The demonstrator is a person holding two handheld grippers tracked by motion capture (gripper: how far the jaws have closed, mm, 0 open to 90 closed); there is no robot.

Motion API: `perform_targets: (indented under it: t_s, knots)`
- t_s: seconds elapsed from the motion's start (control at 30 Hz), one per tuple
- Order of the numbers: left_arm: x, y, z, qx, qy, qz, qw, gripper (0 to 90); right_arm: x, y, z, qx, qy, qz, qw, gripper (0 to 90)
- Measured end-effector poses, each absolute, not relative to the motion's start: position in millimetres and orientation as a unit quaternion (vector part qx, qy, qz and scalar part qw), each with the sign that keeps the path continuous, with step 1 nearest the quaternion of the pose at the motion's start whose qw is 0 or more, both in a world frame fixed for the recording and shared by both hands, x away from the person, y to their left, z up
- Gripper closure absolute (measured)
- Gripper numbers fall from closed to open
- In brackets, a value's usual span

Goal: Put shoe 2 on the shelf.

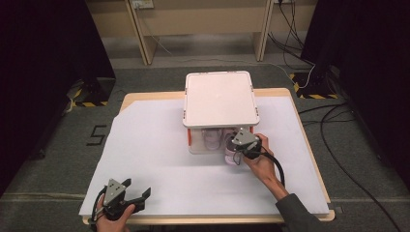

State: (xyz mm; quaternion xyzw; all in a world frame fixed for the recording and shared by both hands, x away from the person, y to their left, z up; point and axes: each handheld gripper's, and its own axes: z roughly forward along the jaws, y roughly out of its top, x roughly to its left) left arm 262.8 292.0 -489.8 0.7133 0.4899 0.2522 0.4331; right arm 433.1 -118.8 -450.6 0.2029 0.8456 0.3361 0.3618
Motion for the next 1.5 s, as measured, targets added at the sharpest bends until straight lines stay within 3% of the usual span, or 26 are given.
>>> perform_targets:
  t_s: [0.23,0.43,0.6,0.73,0.93,1.13,1.23,1.4,1.5]
  knots:
    - [263,291,-490,0.712,0.489,0.251,0.436,15.9,430,-116,-450,0.222,0.850,0.332,0.343,58.5]
    - [263,292,-489,0.714,0.488,0.252,0.434,15.9,417,-130,-433,0.251,0.837,0.371,0.315,47.2]
    - [263,292,-489,0.712,0.488,0.254,0.436,15.9,396,-143,-427,0.279,0.824,0.435,0.233,36.3]
    - [262,293,-489,0.713,0.488,0.252,0.435,15.9,381,-146,-434,0.291,0.824,0.435,0.219,29.4]
    - [263,292,-489,0.713,0.487,0.254,0.436,15.9,369,-146,-459,0.308,0.835,0.408,0.204,28.0]
    - [263,292,-489,0.713,0.487,0.255,0.435,15.9,369,-135,-478,0.326,0.834,0.382,0.228,29.7]
    - [263,291,-490,0.714,0.487,0.252,0.435,15.9,372,-130,-481,0.334,0.827,0.381,0.243,24.4]
    - [262,291,-490,0.714,0.487,0.253,0.435,15.9,379,-127,-483,0.334,0.818,0.383,0.270,34.2]
    - [263,292,-490,0.714,0.489,0.252,0.433,15.9,387,-133,-483,0.348,0.810,0.393,0.260,34.6]
